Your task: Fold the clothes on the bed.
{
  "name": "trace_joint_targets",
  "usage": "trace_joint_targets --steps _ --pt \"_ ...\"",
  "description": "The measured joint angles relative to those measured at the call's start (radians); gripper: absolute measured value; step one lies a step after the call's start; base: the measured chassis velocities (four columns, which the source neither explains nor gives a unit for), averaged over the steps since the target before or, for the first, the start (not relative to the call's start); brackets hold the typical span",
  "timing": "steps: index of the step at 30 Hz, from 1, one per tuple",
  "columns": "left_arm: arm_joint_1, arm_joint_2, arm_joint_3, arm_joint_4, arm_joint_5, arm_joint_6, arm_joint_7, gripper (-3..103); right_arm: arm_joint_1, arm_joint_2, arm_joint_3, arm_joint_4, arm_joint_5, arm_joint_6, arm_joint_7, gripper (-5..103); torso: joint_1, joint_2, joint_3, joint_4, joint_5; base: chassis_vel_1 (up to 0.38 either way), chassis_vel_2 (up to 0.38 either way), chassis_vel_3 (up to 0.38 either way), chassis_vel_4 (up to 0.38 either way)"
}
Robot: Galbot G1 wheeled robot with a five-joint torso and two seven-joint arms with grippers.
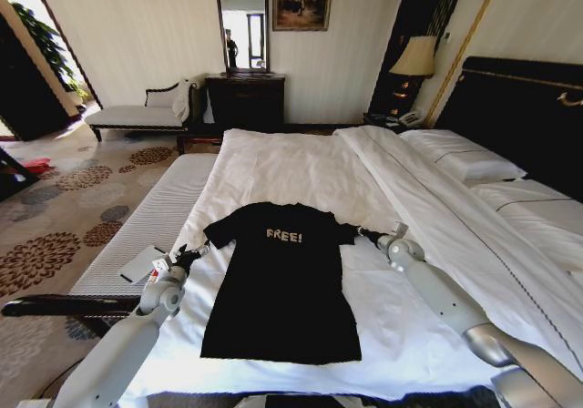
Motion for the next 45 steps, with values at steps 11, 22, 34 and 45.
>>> trace_joint_targets --steps 11,22,34,45 --pt "0.0 -0.009 -0.004 0.025 0.016 -0.014 0.0 100 -0.001 -0.006 -0.002 0.012 0.0 0.002 0.002 0 0.0 0.0 0.0 0.0001 0.0 0.0 0.0 0.0 0.0" --pt "0.006 -0.009 -0.01 0.002 0.012 -0.015 -0.005 100 -0.034 -0.035 0.017 0.158 -0.06 0.033 0.007 0 0.0 0.0 0.0 0.0 -0.0001 0.0 0.0 0.0 0.0" --pt "0.037 -0.009 -0.027 -0.047 0.012 -0.016 -0.009 100 -0.023 -0.051 -0.066 0.345 -0.185 0.038 0.016 0 0.0 0.0 0.0 0.0001 -0.0002 0.0 0.0 0.0 0.0" --pt "0.088 -0.009 -0.073 -0.069 0.012 -0.021 -0.003 100 0.042 -0.038 -0.234 0.384 -0.231 0.038 0.029 0 0.0 0.0 0.0 0.0002 -0.0001 0.0 0.0 0.0 0.0"
